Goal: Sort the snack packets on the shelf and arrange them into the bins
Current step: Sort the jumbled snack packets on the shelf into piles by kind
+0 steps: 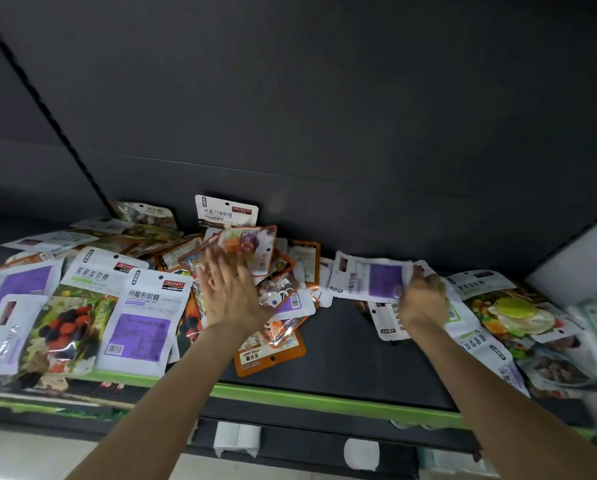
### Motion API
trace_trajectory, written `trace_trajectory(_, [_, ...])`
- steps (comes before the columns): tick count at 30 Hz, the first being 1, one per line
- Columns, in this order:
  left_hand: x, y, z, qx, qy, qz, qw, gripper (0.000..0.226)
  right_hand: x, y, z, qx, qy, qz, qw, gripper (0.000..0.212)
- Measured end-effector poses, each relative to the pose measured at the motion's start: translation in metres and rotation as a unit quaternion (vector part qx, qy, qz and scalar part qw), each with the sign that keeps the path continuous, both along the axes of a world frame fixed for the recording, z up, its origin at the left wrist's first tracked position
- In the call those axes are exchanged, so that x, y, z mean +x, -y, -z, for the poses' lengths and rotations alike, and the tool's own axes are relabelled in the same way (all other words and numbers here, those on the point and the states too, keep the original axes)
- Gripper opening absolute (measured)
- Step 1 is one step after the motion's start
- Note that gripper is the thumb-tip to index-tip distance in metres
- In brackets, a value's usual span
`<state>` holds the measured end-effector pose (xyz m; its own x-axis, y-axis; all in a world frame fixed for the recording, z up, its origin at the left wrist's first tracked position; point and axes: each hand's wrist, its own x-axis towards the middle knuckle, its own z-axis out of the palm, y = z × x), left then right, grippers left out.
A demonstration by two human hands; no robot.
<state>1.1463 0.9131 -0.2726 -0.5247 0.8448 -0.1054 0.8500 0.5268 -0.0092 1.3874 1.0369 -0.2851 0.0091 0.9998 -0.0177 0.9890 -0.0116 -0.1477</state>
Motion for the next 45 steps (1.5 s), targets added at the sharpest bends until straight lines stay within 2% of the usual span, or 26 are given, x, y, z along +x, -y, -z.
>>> trace_trajectory(2, [0.009,-0.013,-0.004,0.039,-0.025,0.054,0.997,0.118,0.001,0.002,0.001,0.028,0.024,-0.041,0.998,0.075])
trace_trajectory(3, [0.014,-0.020,-0.004,0.051,-0.025,0.093,0.994,0.115,-0.008,0.003,0.001,0.022,0.027,-0.094,0.995,0.082])
trace_trajectory(5, [0.018,-0.029,0.002,0.031,-0.001,0.150,0.988,0.094,-0.033,0.006,0.005,-0.022,0.001,-0.217,0.976,0.079])
trace_trajectory(7, [0.013,-0.034,0.008,-0.003,0.019,0.153,0.988,0.074,-0.049,0.008,0.011,-0.099,0.022,-0.290,0.952,0.058])
trace_trajectory(9, [0.004,-0.032,0.011,-0.015,0.020,0.148,0.989,0.069,-0.045,0.006,0.020,-0.140,0.081,-0.273,0.948,0.048])
trace_trajectory(11, [-0.004,-0.027,0.012,-0.017,0.028,0.141,0.989,0.069,-0.030,0.005,0.025,-0.142,0.132,-0.212,0.958,0.050])
trace_trajectory(14, [-0.012,-0.019,0.013,-0.014,0.038,0.132,0.990,0.070,-0.024,0.004,0.019,-0.124,0.143,-0.145,0.971,0.049])
trace_trajectory(17, [-0.012,-0.017,0.012,-0.012,0.047,0.135,0.990,0.077,-0.048,0.006,0.013,-0.091,0.011,-0.169,0.981,0.041])
trace_trajectory(19, [-0.012,-0.018,0.011,-0.019,0.049,0.136,0.989,0.086,-0.072,0.010,0.015,-0.134,-0.112,-0.163,0.971,0.038])
trace_trajectory(22, [-0.010,-0.019,0.011,-0.026,0.043,0.130,0.990,0.091,-0.094,0.007,0.024,-0.181,-0.249,-0.048,0.950,0.030])
trace_trajectory(24, [-0.009,-0.020,0.013,-0.027,0.032,0.131,0.991,0.091,-0.097,0.004,0.029,-0.184,-0.285,0.011,0.941,0.020])
trace_trajectory(27, [-0.010,-0.021,0.015,-0.027,0.030,0.123,0.992,0.090,-0.089,0.002,0.024,-0.146,-0.234,-0.040,0.960,0.019])
trace_trajectory(30, [-0.013,-0.021,0.014,-0.020,0.027,0.117,0.993,0.089,-0.061,0.003,0.010,-0.040,-0.137,-0.096,0.985,0.018])
trace_trajectory(34, [-0.009,-0.017,0.017,-0.030,0.021,0.115,0.993,0.088,-0.004,0.001,0.005,0.048,-0.001,-0.073,0.996,0.022])
trace_trajectory(36, [-0.009,-0.017,0.019,-0.029,0.017,0.116,0.993,0.087,0.006,0.002,0.003,0.092,0.039,-0.054,0.994,0.034])
trace_trajectory(38, [-0.008,-0.019,0.018,-0.025,0.017,0.119,0.992,0.087,-0.004,0.006,0.001,0.137,0.033,-0.089,0.986,0.054])
trace_trajectory(40, [-0.005,-0.020,0.017,-0.022,0.017,0.121,0.992,0.087,-0.031,0.013,-0.001,0.072,-0.019,-0.163,0.984,0.053])
trace_trajectory(43, [-0.002,-0.019,0.018,-0.018,0.020,0.121,0.992,0.086,-0.071,0.023,0.012,-0.097,-0.143,-0.207,0.963,0.044])
trace_trajectory(45, [0.000,-0.016,0.020,-0.023,0.023,0.121,0.992,0.085,-0.086,0.020,0.025,-0.123,-0.172,-0.216,0.953,0.046])
